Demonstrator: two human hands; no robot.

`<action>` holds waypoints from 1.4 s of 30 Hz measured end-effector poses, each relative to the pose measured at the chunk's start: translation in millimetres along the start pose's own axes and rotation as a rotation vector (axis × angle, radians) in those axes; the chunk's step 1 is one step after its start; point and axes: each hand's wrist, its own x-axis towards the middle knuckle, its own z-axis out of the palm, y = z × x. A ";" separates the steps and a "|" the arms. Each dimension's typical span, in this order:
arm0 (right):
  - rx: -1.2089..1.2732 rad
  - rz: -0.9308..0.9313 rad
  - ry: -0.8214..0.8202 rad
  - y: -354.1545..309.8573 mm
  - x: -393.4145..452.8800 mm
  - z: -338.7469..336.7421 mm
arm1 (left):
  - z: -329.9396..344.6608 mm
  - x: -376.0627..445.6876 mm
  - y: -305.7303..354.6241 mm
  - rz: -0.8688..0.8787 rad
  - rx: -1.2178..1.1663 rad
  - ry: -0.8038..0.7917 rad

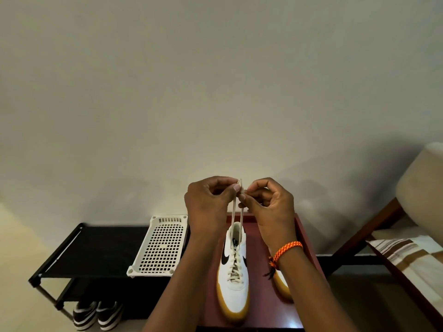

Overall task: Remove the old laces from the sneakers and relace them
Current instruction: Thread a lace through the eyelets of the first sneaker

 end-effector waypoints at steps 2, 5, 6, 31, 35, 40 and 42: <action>-0.014 0.001 0.001 -2.1 1.7 -0.4 | 0.8 1.6 0.9 -0.005 -0.008 -0.001; -0.021 0.002 0.010 -5.2 5.0 0.5 | 3.2 5.0 -0.7 -0.017 -0.041 -0.010; -0.025 0.000 0.013 -5.8 6.1 1.5 | 4.8 6.2 -1.6 -0.014 -0.055 -0.012; 0.396 0.209 0.063 89.7 94.2 14.9 | 29.3 3.7 -210.7 -0.402 -0.019 -0.256; 0.324 0.288 0.079 140.4 83.8 10.5 | 37.9 14.4 -222.0 -0.364 -0.056 -0.177; 0.209 0.420 0.081 208.8 52.7 5.1 | 43.3 25.9 -238.6 -0.362 -0.070 -0.037; 0.133 0.453 0.080 232.8 37.1 0.9 | 44.6 25.7 -250.6 -0.359 -0.047 -0.016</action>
